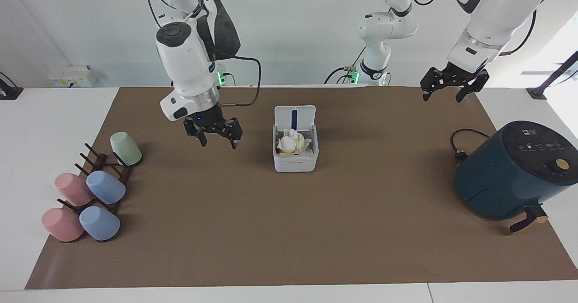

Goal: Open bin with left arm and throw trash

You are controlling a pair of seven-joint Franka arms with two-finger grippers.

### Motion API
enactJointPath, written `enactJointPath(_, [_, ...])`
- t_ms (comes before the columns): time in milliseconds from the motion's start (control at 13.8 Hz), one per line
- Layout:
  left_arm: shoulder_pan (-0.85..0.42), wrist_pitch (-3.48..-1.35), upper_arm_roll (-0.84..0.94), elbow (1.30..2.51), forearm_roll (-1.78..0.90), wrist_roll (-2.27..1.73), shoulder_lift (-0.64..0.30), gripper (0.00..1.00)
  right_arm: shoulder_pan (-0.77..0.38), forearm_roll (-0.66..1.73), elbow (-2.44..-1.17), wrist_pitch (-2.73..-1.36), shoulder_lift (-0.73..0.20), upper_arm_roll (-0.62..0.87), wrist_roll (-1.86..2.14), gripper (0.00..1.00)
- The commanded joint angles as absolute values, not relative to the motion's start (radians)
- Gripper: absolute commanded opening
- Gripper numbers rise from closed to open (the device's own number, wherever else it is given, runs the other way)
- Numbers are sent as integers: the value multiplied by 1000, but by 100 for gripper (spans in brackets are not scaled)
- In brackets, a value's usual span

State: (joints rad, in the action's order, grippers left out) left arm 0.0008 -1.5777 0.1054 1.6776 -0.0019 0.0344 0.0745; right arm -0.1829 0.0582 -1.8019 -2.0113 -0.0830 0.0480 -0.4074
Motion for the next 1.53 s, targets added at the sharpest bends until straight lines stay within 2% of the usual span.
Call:
enactJointPath(0, [-14, -1574, 98, 1671, -9, 21, 74, 100, -120, 54, -1805, -1944, -38, 60, -324, 100])
enactJointPath(363, [-3, -1577, 98, 1672, -9, 25, 75, 100, -37, 40, -1787, -1846, 5, 57, -227, 100])
enactJointPath(581, [-8, -1575, 98, 1672, -9, 23, 75, 100, -9, 3, -1727, -1754, 8, 57, -158, 100])
enactJointPath(872, [-14, -1572, 98, 1671, -9, 20, 75, 100, 8, -6, -1755, -1717, 51, 57, -138, 100])
enactJointPath(1453, [-12, -1574, 98, 1671, -9, 23, 75, 100, 28, -21, -1655, -1569, 34, 58, -117, 100])
